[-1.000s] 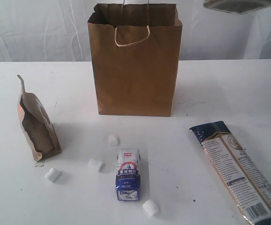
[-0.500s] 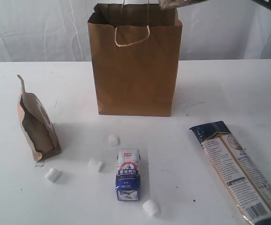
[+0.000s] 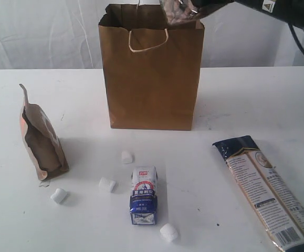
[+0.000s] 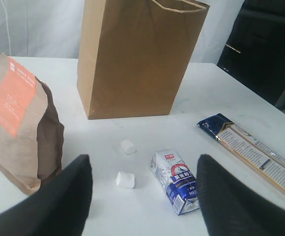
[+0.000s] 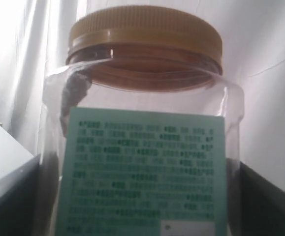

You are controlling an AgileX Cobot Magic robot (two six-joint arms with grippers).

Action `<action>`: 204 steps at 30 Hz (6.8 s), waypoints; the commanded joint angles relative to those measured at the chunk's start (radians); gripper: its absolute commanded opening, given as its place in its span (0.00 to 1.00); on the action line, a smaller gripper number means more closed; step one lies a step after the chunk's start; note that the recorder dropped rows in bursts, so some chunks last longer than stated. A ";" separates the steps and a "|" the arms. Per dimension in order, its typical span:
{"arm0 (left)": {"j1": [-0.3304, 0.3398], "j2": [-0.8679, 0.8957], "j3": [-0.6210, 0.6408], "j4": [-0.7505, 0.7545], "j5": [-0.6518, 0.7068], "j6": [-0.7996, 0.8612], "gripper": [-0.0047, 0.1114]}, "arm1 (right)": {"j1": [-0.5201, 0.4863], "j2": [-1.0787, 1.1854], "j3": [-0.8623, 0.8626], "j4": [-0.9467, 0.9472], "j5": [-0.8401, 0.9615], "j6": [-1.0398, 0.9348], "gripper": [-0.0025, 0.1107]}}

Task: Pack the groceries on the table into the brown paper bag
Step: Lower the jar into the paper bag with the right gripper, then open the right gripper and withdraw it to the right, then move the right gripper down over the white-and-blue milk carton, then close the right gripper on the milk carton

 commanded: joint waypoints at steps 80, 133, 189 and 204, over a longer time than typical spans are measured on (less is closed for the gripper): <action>-0.005 -0.003 -0.006 -0.015 0.007 0.002 0.60 | -0.007 -0.111 0.117 -0.180 0.035 0.067 0.74; -0.005 -0.003 -0.006 -0.006 0.007 0.002 0.60 | 0.227 -0.450 0.556 0.700 1.149 -0.346 0.57; -0.005 -0.003 -0.006 -0.006 0.016 0.002 0.60 | 0.645 0.245 0.121 0.953 1.399 -0.397 0.61; -0.005 -0.003 -0.006 -0.006 0.016 0.002 0.60 | 0.620 0.045 0.123 0.887 1.349 -0.420 0.02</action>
